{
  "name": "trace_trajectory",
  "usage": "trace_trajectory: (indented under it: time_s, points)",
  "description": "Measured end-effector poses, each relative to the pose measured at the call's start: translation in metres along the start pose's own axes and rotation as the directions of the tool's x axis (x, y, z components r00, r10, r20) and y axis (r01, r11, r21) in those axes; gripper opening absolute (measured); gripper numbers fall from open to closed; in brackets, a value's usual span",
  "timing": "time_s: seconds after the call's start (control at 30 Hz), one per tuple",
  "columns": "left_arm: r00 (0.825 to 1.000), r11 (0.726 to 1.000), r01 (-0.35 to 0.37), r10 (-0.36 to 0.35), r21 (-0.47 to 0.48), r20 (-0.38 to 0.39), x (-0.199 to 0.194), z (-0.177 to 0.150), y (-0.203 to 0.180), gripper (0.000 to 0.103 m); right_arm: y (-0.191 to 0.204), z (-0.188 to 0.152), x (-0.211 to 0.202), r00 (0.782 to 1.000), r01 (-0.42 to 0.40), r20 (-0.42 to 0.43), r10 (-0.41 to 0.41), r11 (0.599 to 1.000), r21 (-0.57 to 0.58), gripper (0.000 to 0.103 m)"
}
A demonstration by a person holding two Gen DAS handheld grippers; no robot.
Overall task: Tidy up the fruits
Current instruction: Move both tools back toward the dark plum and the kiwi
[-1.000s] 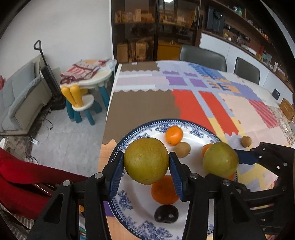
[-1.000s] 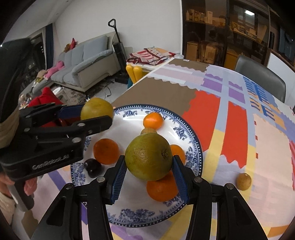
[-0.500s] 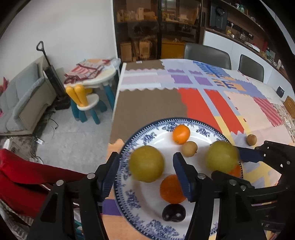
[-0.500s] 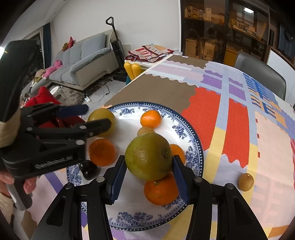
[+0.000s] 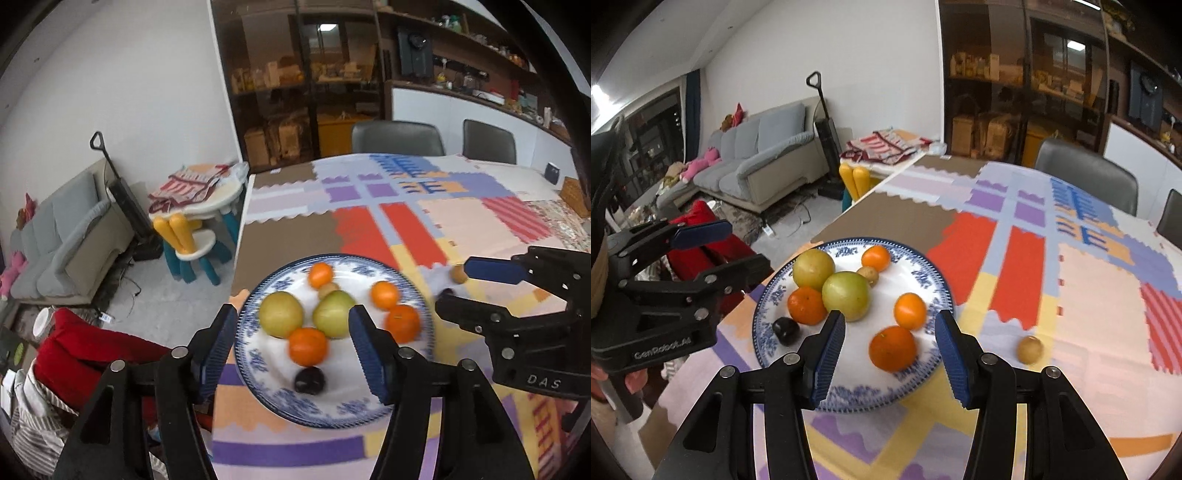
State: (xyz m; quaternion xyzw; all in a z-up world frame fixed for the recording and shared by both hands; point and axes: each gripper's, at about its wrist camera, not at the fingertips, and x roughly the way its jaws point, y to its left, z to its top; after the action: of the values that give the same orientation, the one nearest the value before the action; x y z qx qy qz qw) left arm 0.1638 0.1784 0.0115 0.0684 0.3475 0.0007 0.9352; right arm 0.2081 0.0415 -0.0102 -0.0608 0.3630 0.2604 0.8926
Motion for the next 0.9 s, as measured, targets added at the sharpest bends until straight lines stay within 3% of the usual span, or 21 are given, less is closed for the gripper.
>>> trace_trajectory:
  time_s: [0.4,0.9]
  points:
    - [0.993,0.999,0.044,-0.044,0.002,0.108,-0.052,-0.009,-0.052,0.066,-0.022,-0.025,-0.074,0.994,0.043,0.098,-0.041,0.999,-0.018,0.058]
    - [0.973,0.995,0.082,-0.093,0.060,0.213,-0.048,-0.010,-0.115,0.066,-0.069,-0.041,-0.101,0.985,0.106,0.140,-0.100,0.994,-0.034,0.058]
